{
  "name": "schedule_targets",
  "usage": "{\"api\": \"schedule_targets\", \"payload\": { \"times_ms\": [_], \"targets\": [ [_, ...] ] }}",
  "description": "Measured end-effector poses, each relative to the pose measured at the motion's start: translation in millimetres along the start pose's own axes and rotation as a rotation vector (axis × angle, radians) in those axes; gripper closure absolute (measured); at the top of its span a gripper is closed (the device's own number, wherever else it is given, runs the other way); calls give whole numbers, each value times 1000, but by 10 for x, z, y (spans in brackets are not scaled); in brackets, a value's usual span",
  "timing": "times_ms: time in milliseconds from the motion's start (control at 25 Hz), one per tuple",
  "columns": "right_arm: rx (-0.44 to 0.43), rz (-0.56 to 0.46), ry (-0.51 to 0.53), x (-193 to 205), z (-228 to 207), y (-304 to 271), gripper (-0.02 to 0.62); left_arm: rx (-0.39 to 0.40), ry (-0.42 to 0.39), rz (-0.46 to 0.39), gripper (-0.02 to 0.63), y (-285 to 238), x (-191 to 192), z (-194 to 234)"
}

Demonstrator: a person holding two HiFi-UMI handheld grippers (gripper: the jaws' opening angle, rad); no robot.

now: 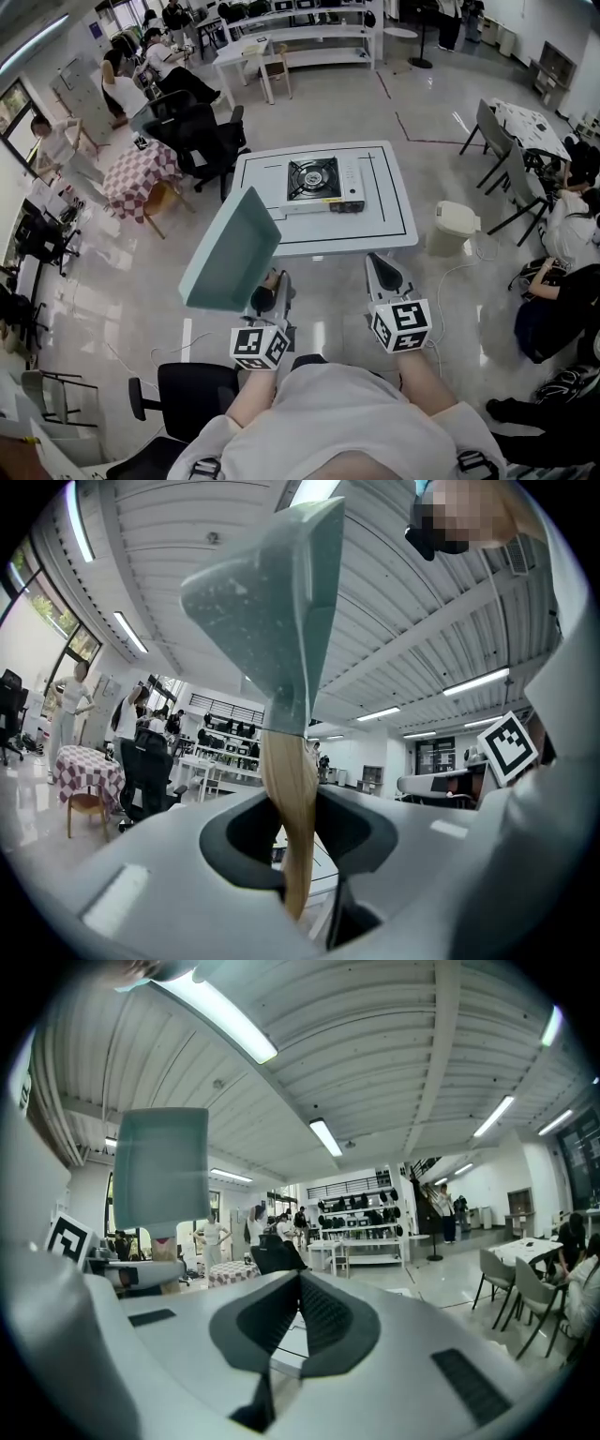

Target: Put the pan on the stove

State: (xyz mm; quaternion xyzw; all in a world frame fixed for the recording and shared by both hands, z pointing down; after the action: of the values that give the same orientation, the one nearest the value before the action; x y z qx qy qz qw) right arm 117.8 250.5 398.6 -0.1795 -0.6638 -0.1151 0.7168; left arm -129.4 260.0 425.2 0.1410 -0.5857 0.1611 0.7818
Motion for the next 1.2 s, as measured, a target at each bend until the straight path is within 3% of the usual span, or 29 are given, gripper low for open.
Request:
{"api": "schedule_targets", "payload": {
  "times_ms": [240, 440, 920, 1200],
  "targets": [
    [-24, -7, -11, 38, -129, -224, 588, -7, -20, 14, 499, -212, 9, 33],
    [-28, 6, -17, 102, -261, -578, 588, 13, 12, 22, 499, -524, 38, 200],
    [9, 9, -30, -30, -481, -2250, 588, 89, -52, 50, 499, -1861, -202, 1239],
    [54, 11, -39, -99, -603, -2965, 588, 123, -34, 89, 499, -2488, -215, 1754]
  ]
}}
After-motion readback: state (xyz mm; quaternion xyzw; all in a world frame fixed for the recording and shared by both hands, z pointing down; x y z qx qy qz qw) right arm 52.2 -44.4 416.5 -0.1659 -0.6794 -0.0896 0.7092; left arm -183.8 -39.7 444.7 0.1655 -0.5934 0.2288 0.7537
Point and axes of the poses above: the fingertips, and each gripper's own axes: y backward along the fingers, z to its left, x out of its underside, the point moved 7 cm from there along y, backward along the fingers, and after that the axes turned 6 degrees about y, right-handed, at the moved point
